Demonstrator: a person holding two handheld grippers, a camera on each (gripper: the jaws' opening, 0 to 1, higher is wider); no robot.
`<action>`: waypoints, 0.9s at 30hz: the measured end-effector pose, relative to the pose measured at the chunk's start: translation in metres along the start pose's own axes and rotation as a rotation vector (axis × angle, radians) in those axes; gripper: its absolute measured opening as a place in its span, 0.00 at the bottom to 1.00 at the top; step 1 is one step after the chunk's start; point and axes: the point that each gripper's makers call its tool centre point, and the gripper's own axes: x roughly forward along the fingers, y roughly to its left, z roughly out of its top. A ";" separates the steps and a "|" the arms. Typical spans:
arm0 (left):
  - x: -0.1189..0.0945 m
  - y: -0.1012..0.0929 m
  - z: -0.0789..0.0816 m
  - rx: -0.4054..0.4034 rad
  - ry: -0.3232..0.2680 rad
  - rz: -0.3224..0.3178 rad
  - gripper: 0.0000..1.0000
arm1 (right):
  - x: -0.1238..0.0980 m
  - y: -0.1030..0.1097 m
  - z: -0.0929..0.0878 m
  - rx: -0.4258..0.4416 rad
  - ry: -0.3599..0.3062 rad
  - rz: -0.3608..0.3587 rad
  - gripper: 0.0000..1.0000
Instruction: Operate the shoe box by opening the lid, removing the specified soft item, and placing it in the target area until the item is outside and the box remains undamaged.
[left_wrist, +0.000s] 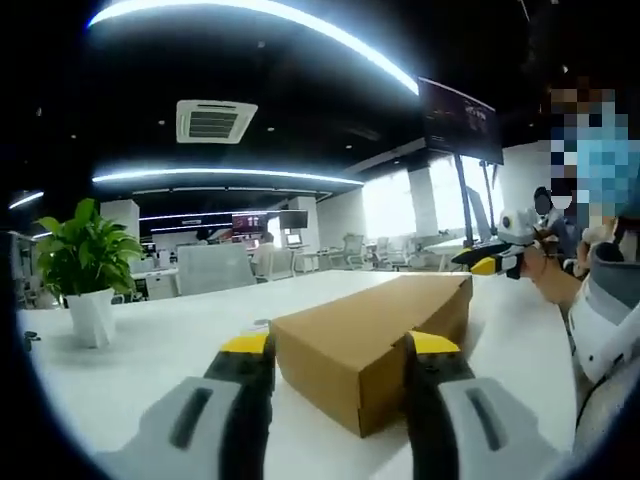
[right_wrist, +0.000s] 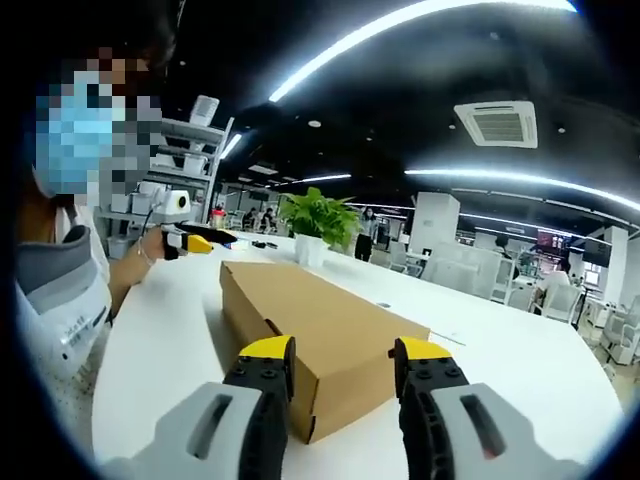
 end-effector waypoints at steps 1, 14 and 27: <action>0.001 -0.002 -0.001 -0.005 0.004 -0.009 0.52 | 0.000 0.000 -0.001 0.001 0.001 0.001 0.40; 0.008 -0.008 -0.017 -0.036 0.066 -0.044 0.45 | 0.002 0.003 -0.006 0.006 0.026 0.020 0.40; 0.014 -0.012 -0.028 -0.058 0.110 -0.070 0.42 | 0.004 0.006 -0.016 0.006 0.074 0.045 0.41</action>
